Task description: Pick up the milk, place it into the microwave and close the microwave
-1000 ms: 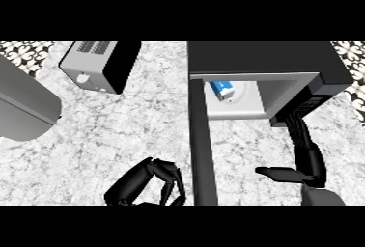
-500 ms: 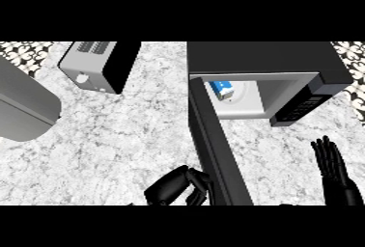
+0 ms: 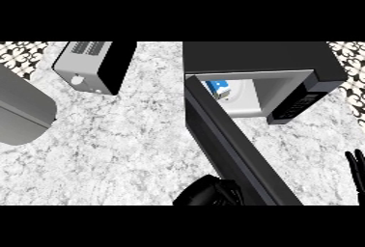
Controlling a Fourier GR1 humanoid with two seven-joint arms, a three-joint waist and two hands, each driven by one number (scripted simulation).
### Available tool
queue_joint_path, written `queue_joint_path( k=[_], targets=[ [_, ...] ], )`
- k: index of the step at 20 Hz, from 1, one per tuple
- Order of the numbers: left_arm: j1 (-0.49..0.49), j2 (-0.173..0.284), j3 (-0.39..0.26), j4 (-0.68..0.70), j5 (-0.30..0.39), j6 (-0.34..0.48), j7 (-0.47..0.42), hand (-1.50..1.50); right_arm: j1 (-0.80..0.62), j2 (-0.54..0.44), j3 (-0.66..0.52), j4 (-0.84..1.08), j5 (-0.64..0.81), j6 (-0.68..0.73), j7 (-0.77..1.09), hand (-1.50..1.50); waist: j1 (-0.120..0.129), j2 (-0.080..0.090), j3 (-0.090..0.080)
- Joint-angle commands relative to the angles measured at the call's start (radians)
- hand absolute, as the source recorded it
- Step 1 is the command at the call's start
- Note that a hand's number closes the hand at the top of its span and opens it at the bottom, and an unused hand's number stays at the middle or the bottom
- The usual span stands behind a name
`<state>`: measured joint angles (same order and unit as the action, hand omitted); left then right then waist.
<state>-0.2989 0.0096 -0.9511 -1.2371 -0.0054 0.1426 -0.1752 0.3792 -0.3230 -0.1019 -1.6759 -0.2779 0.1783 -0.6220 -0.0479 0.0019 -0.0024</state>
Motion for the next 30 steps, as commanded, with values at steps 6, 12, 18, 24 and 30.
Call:
queue_joint_path(
  k=[6,12,18,24,30],
  targets=[
    [-0.123,-0.009,-0.181,0.022,0.228,0.337,-0.015,1.5,0.049,-0.08,-0.03,-0.142,-0.102,0.112,0.071,-1.5,-0.055,0.008,-0.002],
    [-0.227,-0.009,-0.141,0.059,0.325,0.41,-0.068,1.5,0.018,-0.12,-0.01,-0.195,-0.152,0.186,0.095,-1.5,-0.095,0.02,-0.003],
    [-0.328,-0.009,-0.119,0.087,0.42,0.458,-0.083,1.5,0.016,-0.184,-0.006,-0.259,-0.198,0.256,0.133,-1.5,-0.146,0.028,-0.004],
    [-0.426,-0.009,-0.055,0.135,0.529,0.496,-0.078,1.5,0.003,-0.192,-0.006,-0.282,-0.251,0.277,0.147,-1.5,-0.19,0.04,-0.003],
    [-0.497,-0.01,0.026,0.2,0.629,0.52,-0.095,1.5,-0.006,-0.214,-0.013,-0.314,-0.316,0.297,0.174,-1.5,-0.225,0.056,-0.004]
  ],
)
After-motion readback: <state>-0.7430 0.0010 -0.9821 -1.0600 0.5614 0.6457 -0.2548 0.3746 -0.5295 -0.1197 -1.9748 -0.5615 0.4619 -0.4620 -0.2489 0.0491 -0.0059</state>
